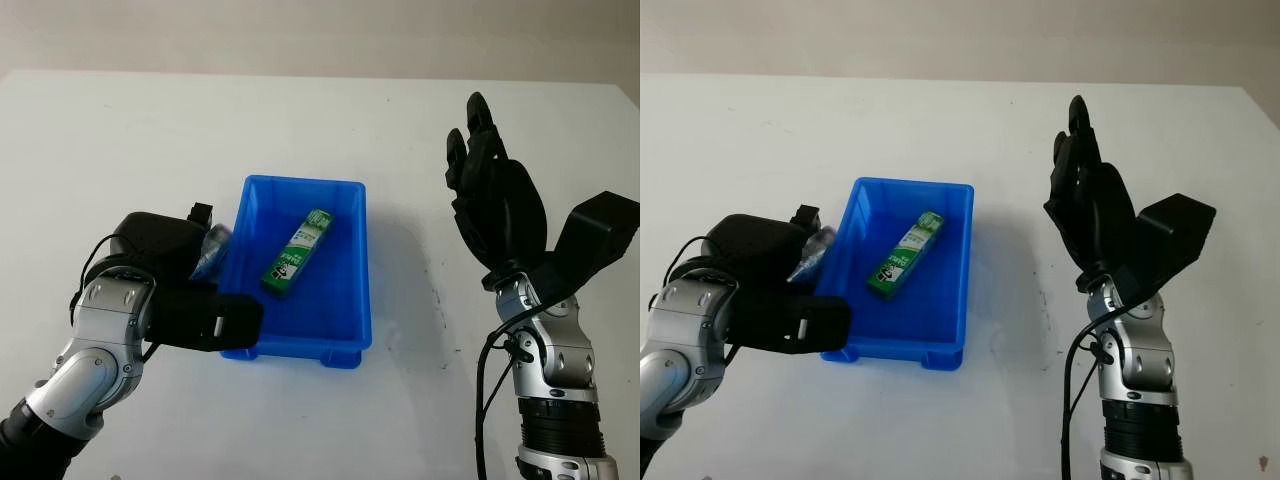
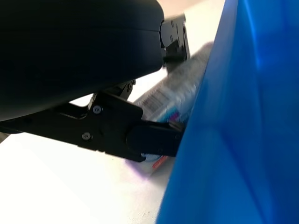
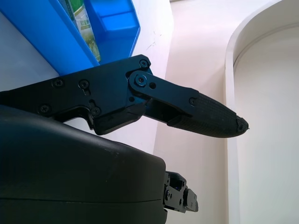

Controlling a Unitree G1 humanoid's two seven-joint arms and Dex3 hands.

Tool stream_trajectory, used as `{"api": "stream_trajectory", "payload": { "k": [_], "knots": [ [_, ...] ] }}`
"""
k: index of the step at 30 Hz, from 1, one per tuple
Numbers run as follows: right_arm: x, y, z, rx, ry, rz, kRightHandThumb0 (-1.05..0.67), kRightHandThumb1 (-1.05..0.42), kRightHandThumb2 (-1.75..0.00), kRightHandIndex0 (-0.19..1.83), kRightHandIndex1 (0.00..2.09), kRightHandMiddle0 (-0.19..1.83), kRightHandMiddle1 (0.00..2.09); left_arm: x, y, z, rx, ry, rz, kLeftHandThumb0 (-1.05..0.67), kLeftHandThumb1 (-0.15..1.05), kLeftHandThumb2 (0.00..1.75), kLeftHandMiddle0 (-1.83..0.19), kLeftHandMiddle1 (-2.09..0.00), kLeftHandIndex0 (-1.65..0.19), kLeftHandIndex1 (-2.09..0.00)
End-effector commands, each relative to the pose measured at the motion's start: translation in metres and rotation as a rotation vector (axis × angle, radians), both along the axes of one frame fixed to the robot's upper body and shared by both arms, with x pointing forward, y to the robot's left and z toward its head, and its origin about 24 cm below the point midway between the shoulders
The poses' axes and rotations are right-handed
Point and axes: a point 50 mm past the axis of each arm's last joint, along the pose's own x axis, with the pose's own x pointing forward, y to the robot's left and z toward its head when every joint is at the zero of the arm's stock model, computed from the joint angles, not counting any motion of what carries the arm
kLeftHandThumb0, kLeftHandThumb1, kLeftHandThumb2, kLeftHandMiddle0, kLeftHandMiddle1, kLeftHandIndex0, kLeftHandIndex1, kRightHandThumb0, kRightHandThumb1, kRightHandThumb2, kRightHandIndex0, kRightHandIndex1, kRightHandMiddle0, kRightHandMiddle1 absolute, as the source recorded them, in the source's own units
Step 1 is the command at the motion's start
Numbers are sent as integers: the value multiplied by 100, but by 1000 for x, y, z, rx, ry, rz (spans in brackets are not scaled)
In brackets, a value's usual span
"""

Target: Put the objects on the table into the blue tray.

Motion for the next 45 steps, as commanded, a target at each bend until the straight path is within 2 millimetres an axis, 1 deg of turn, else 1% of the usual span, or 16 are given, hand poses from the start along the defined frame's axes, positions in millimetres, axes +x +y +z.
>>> {"api": "stream_trajectory", "payload": {
  "k": [1,3,9,15,18,21,23,26,30,35,38,39,40,41,44,45],
  "knots": [
    [-2,-2,3,2,-16,-7,-81,-105,-77,-19,0,-19,0,-2,7,-19,26,38,15,-43,105,32,-85,-209,-15,-208],
    [-2,-2,3,2,-16,-5,-81,-105,-77,-19,0,-19,0,-1,11,-18,9,4,16,-40,105,32,-91,-209,-19,-209],
    [-1,-2,4,-2,-16,0,-80,-105,-77,-19,0,-19,0,8,30,-10,3,-121,55,-35,105,34,-85,-209,-9,-209],
    [-2,-2,4,4,-16,5,-79,-105,-77,-19,0,-19,0,18,52,2,-1,-215,125,-32,105,30,-87,-209,-20,-209],
    [-2,-2,4,4,-17,11,-79,-105,-77,-19,0,-19,0,20,60,8,6,-264,152,-33,105,30,-80,-209,-9,-209],
    [-2,-3,3,3,-18,14,-79,-105,-77,-19,0,-19,0,21,67,12,-16,-294,172,-32,105,33,-82,-209,5,-190],
    [-2,-2,3,0,-18,13,-79,-105,-78,-19,0,-19,0,21,71,15,-18,-317,186,-32,105,35,-82,-209,-2,-205],
    [-2,-2,3,-3,-17,11,-79,-105,-78,-19,0,-19,0,21,74,19,-9,-349,194,-32,105,33,-85,-209,-21,-209],
    [-2,-2,3,1,-18,13,-79,-105,-78,-19,0,-19,0,21,75,30,-26,-376,219,-34,105,33,-89,-209,-31,-209],
    [-2,-2,3,1,-18,15,-78,-105,-78,-19,0,-19,0,19,73,41,-58,-410,216,-38,105,33,-89,-209,0,-204],
    [-2,-1,3,2,-18,15,-78,-105,-78,-19,0,-19,0,16,71,44,-93,-425,207,-38,105,33,-90,-209,-1,-200],
    [-2,-1,3,2,-19,16,-78,-105,-79,-19,0,-19,0,16,70,45,-100,-428,198,-37,105,32,-89,-209,1,-183],
    [-2,-1,3,2,-19,16,-78,-105,-79,-19,0,-19,0,15,69,45,-109,-425,194,-37,105,32,-89,-209,-3,-196],
    [-2,-1,3,3,-19,16,-78,-105,-79,-19,0,-19,0,15,68,46,-125,-419,191,-39,105,34,-88,-209,-20,-204],
    [-3,-1,3,1,-20,14,-78,-105,-79,-19,0,-19,0,12,65,51,-216,-403,169,-41,105,37,-72,-209,-48,-209],
    [-3,-2,3,-3,-21,12,-78,-105,-79,-19,0,-19,0,10,63,54,-272,-405,154,-40,105,36,-70,-209,-47,-209]
  ]
}}
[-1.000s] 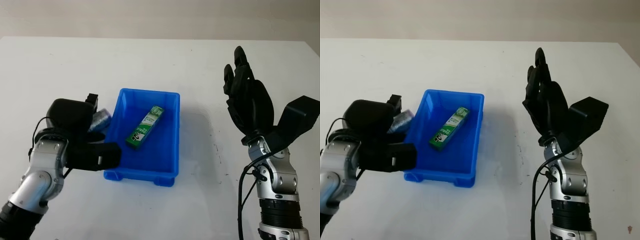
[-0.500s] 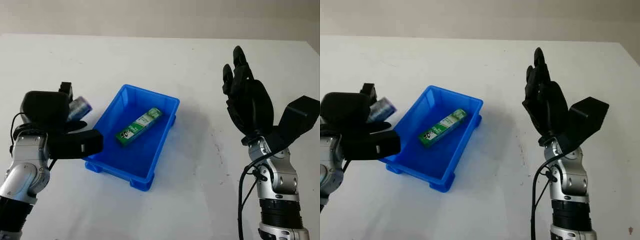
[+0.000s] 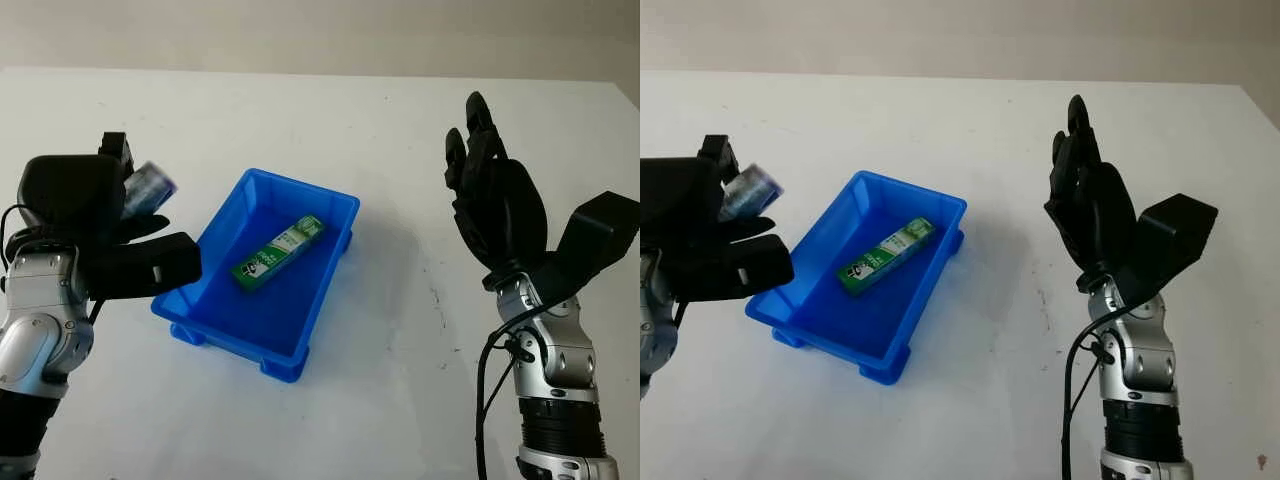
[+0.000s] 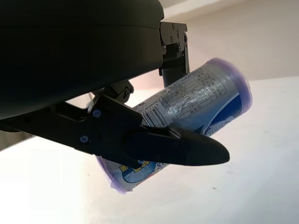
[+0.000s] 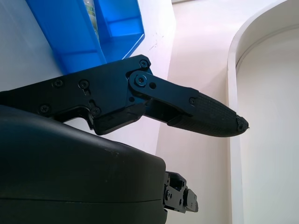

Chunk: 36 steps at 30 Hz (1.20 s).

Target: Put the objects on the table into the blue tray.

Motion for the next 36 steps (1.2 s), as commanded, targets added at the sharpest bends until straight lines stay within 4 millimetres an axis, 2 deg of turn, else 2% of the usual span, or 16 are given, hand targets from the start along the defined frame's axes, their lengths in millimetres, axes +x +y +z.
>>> {"api": "stream_trajectory", "payload": {
  "k": [1,3,5,8,9,11,13,18,24,27,31,36],
  "knots": [
    [-3,-2,3,-6,-18,-7,-78,-105,-79,-19,0,-19,0,-6,-3,14,-85,-61,-48,-39,105,35,-71,-209,-46,-209],
    [-3,-2,3,-5,-14,-5,-79,-105,-79,-19,0,-19,0,-12,-8,23,-172,-95,-120,-37,105,35,-86,-209,-52,-209],
    [-3,-3,2,-1,-13,-3,-79,-105,-79,-19,0,-19,0,-18,-13,33,-250,-138,-198,-36,105,36,-90,-209,-49,-209],
    [-2,-2,2,0,-14,1,-79,-105,-79,-19,0,-19,0,-25,-19,47,-376,-166,-329,-34,105,36,-83,-209,-40,-209],
    [-2,-2,2,-1,-15,3,-79,-105,-79,-19,0,-19,0,-27,-21,52,-419,-166,-374,-32,105,37,-76,-209,-30,-209],
    [-2,-2,2,-7,-15,3,-79,-105,-79,-19,0,-19,0,-29,-27,59,-463,-165,-439,-32,105,37,-67,-209,-24,-209],
    [-2,-2,2,-9,-14,4,-79,-105,-79,-19,0,-19,0,-31,-35,65,-506,-156,-494,-33,105,37,-65,-209,-27,-209],
    [-2,-1,2,-15,-14,3,-79,-105,-79,-19,0,-19,0,-28,-53,70,-599,-102,-599,-30,105,36,-80,-209,-46,-209],
    [-3,-1,2,-11,-12,1,-80,-105,-78,-19,0,-19,0,-21,-65,67,-597,18,-671,-31,105,40,-86,-209,-51,-209],
    [-3,-1,1,-13,-11,2,-80,-105,-78,-19,0,-19,0,-16,-73,59,-583,68,-691,-31,105,39,-89,-209,-51,-209],
    [-4,0,1,-11,-13,12,-80,-105,-79,-19,0,-19,0,-11,-83,48,-547,148,-674,-34,105,40,-101,-209,-62,-209],
    [-5,1,1,-14,-15,13,-80,-105,-79,-19,0,-19,0,-6,-94,32,-493,227,-668,-34,105,39,-110,-209,-55,-209]
  ]
}}
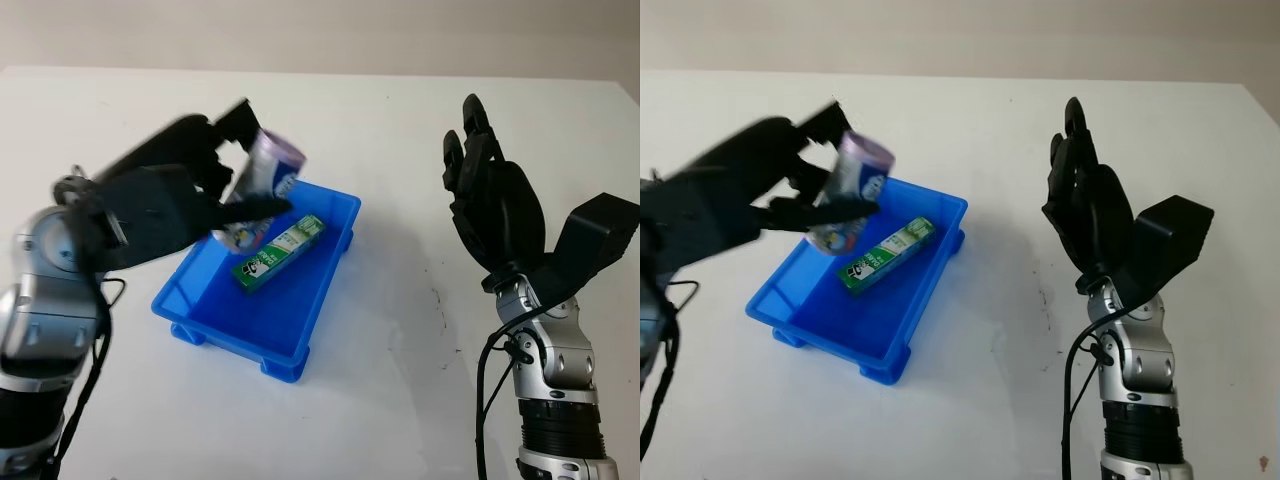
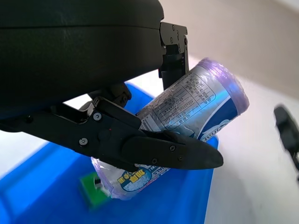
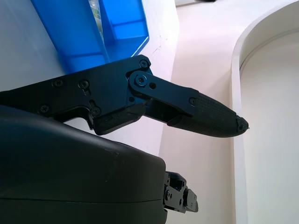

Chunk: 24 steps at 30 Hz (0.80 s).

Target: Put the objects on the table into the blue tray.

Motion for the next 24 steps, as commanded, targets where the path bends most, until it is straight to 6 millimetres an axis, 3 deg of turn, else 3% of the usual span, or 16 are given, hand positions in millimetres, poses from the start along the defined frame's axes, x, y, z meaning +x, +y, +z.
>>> {"api": "stream_trajectory", "payload": {
  "k": [1,6,9,11,12,13,14,16,17,18,19,21,24],
  "knots": [
    [-4,0,4,-1,-24,1,-80,-105,-79,-19,0,-19,0,1,-4,1,50,-11,-4,-34,105,39,-111,-209,-55,-209],
    [-4,-1,3,3,-19,-3,-80,-105,-79,-19,0,-19,0,5,-11,-7,143,73,36,-36,105,38,-107,-209,-42,-209],
    [-4,-1,3,6,-16,-5,-80,-105,-78,-19,0,-19,0,6,-13,-10,193,100,44,-46,105,31,-93,-209,-37,-209],
    [-4,-1,3,6,-16,-3,-80,-105,-78,-19,0,-19,0,6,-12,-11,244,108,40,-60,105,33,-51,-209,-6,-203],
    [-4,-1,3,6,-16,-1,-80,-105,-78,-19,0,-19,0,6,-12,-11,280,110,40,-69,105,38,-35,-209,5,-179],
    [-4,-1,3,7,-16,0,-80,-105,-78,-19,0,-19,0,5,-12,-11,311,106,39,-74,105,43,-20,-189,9,-156],
    [-4,-1,3,7,-16,0,-80,-105,-78,-19,0,-19,0,5,-12,-11,332,99,36,-79,105,50,-18,-137,10,-123],
    [-3,-1,3,10,-16,0,-80,-105,-78,-19,0,-19,0,4,-12,-12,348,85,27,-81,105,56,-31,-70,5,-78],
    [-3,-1,3,10,-16,0,-80,-105,-78,-19,0,-19,0,4,-12,-12,351,85,24,-81,105,58,-36,-51,3,-59],
    [-3,-1,3,9,-17,0,-80,-105,-78,-19,0,-19,0,4,-12,-12,354,86,24,-81,105,61,-23,-65,1,-35],
    [-3,-1,3,8,-17,-2,-80,-105,-78,-19,0,-19,0,4,-12,-11,354,88,23,-81,105,62,-16,-60,0,-23],
    [-3,-1,3,6,-18,-4,-80,-105,-78,-19,0,-19,0,4,-13,-11,342,89,17,-82,105,65,-12,-24,4,-9],
    [-2,-1,3,5,-19,-1,-80,-105,-78,-19,0,-19,0,4,-13,-11,314,90,-2,-82,105,67,0,-5,10,-3]
  ]
}}
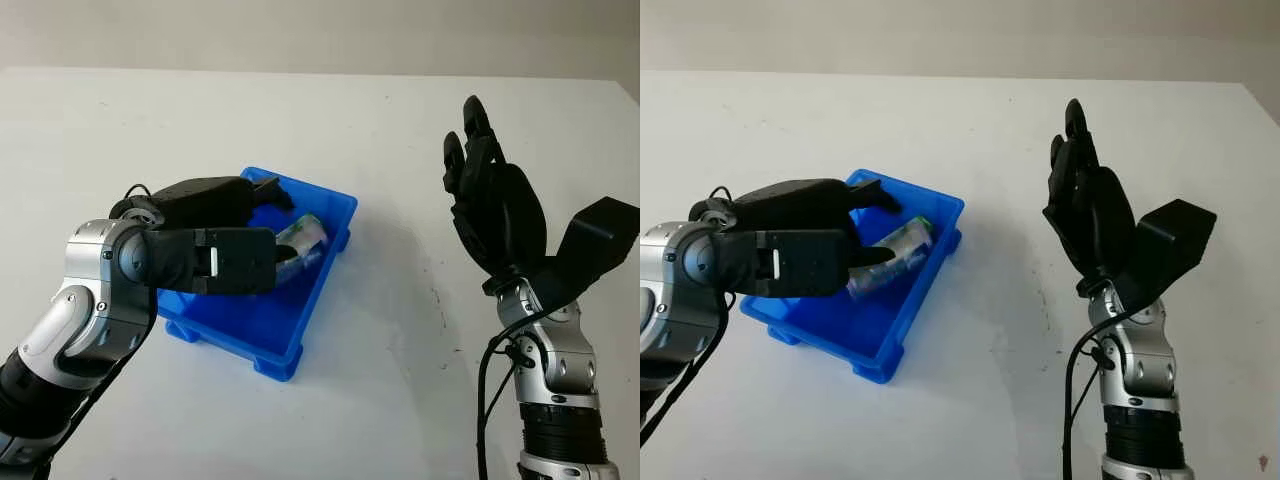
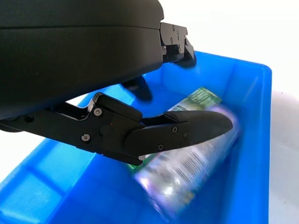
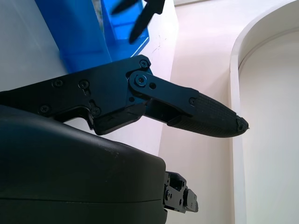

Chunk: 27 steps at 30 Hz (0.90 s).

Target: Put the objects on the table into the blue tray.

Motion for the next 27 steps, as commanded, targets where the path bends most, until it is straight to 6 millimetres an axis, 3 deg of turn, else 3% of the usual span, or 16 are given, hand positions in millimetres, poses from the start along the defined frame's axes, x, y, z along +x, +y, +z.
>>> {"api": "stream_trajectory", "payload": {
  "k": [1,4,9,13,19,27],
  "knots": [
    [0,-1,3,-1,-14,3,-80,-105,-79,-19,0,-19,0,0,0,5,-32,-8,-11,-82,105,67,5,-3,13,-2],
    [1,-1,3,-3,-19,8,-80,-105,-79,-19,0,-19,0,-1,1,8,-119,14,-25,-81,105,65,17,-1,18,-1],
    [1,0,4,-4,-18,8,-80,-105,-79,-19,0,-19,0,-3,2,15,-391,29,-54,-78,105,57,19,0,19,0],
    [2,1,4,-5,-20,13,-80,-105,-79,-19,0,-19,0,-2,8,24,-597,-58,-87,-77,105,57,19,0,19,0],
    [4,2,4,-15,-14,20,-80,-105,-79,-19,0,-19,0,7,33,27,-1129,-178,-38,-76,105,60,19,0,19,0],
    [9,3,10,-29,-24,13,-81,-105,-79,-19,0,-19,0,5,73,20,-1262,-343,131,-84,105,79,19,0,19,0]
  ]
}}
